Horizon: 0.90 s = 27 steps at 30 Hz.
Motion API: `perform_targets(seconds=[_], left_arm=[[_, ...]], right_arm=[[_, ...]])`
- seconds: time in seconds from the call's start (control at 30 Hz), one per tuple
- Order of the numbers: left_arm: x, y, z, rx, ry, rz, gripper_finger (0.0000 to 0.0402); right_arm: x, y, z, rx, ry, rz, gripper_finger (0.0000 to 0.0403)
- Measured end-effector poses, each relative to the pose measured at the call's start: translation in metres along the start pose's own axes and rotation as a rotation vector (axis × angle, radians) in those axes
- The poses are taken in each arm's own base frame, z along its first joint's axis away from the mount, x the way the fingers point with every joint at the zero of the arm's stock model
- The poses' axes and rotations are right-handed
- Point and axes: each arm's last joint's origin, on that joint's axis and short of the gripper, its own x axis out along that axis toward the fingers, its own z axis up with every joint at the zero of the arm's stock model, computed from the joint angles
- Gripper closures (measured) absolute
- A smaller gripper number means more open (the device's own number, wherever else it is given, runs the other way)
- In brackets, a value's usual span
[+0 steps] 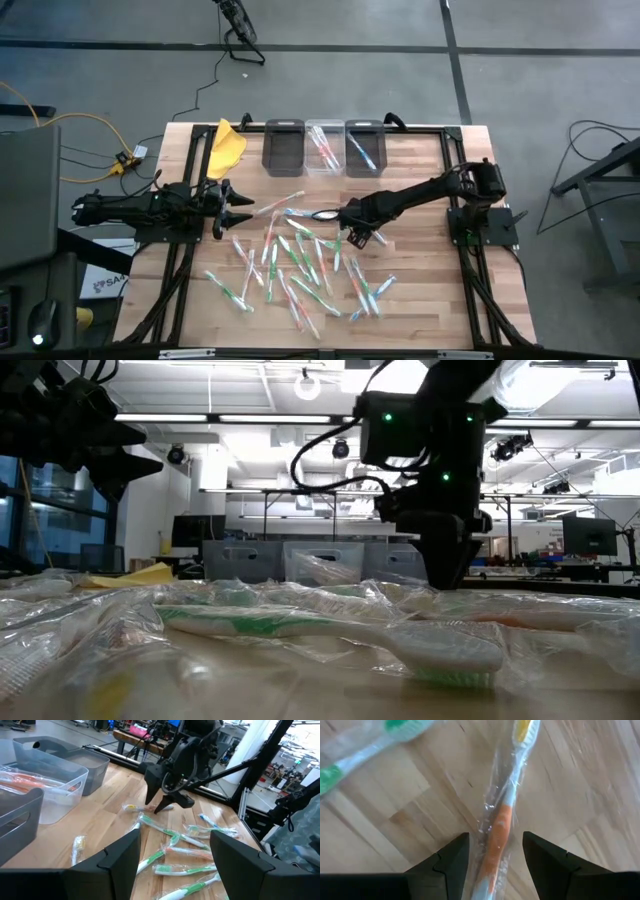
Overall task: Pick & Place Toothbrushes
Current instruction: Put the orange toothbrush into the transparent bin
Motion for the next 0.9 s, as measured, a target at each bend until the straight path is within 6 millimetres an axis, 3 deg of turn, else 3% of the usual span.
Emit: perform_targets(seconds=[0.2, 0.53, 0.7, 0.9], left_arm=[[0.0, 0.0, 0.0, 0.0, 0.0, 0.0, 0.0169], [0.0, 0.0, 0.0, 0.0, 0.0, 0.0, 0.0169], [0.0, 0.0, 0.0, 0.0, 0.0, 0.0, 0.0169], [0.0, 0.0, 0.0, 0.0, -0.004, 0.0, 0.0169]], right_arm=[[0.009, -0.005, 0.0, 0.019, 0.02, 0.082, 0.024], [0.01, -0.008, 0.002, 0.008, 0.002, 0.057, 0.0387], [-0.005, -0.013, 0.003, 0.004, -0.073, 0.032, 0.0389], [-0.057, -0.027, 0.029, 0.025, -0.252, 0.12, 0.0393]])
